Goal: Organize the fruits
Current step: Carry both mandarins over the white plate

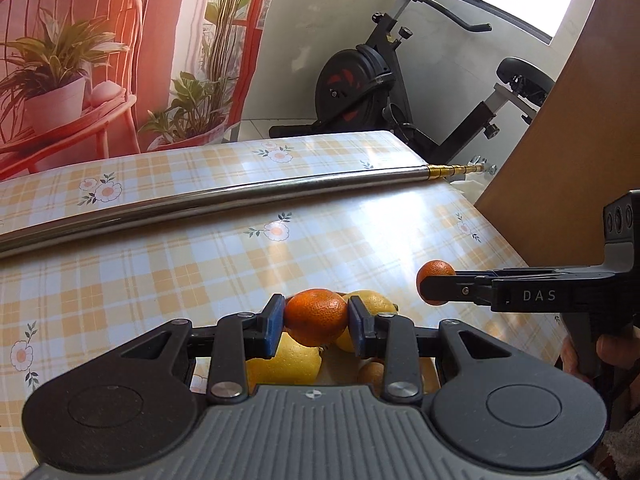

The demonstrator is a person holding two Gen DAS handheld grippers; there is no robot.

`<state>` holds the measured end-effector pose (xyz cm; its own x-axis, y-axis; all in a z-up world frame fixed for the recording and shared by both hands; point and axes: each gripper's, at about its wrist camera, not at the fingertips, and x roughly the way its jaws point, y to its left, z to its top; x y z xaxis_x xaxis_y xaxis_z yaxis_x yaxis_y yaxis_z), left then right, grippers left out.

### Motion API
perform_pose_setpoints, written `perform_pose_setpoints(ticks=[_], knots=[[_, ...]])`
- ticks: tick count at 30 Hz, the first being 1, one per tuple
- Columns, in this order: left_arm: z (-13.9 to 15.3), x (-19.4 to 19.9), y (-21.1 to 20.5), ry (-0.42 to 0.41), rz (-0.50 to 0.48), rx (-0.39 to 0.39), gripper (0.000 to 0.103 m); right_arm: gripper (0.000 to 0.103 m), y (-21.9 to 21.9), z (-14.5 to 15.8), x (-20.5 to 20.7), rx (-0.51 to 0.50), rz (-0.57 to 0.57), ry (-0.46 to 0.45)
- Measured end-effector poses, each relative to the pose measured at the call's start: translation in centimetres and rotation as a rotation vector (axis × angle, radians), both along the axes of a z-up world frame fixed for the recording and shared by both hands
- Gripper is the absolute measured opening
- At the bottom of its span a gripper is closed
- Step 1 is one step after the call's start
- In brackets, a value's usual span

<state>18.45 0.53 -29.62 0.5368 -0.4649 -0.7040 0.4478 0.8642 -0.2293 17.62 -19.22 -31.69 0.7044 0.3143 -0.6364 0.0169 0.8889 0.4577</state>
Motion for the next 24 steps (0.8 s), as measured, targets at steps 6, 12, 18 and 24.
perform_pose_setpoints(ticks=[6, 12, 18, 24], knots=[[-0.1, -1.8, 0.3, 0.014, 0.043, 0.022, 0.036, 0.034, 1.8, 0.7, -0.8, -0.032, 0.041, -0.005], [-0.9, -2.5, 0.6, 0.057, 0.113, 0.017, 0.036, 0.034, 3.1, 0.7, -1.3, -0.051, 0.065, 0.009], [-1.8, -3.2, 1.1, 0.089, 0.158, -0.002, 0.036, 0.034, 4.5, 0.7, -1.6, -0.088, 0.102, 0.019], [-2.5, -3.6, 1.2, 0.103, 0.156, -0.007, 0.036, 0.034, 5.6, 0.5, -1.6, -0.108, 0.139, 0.033]])
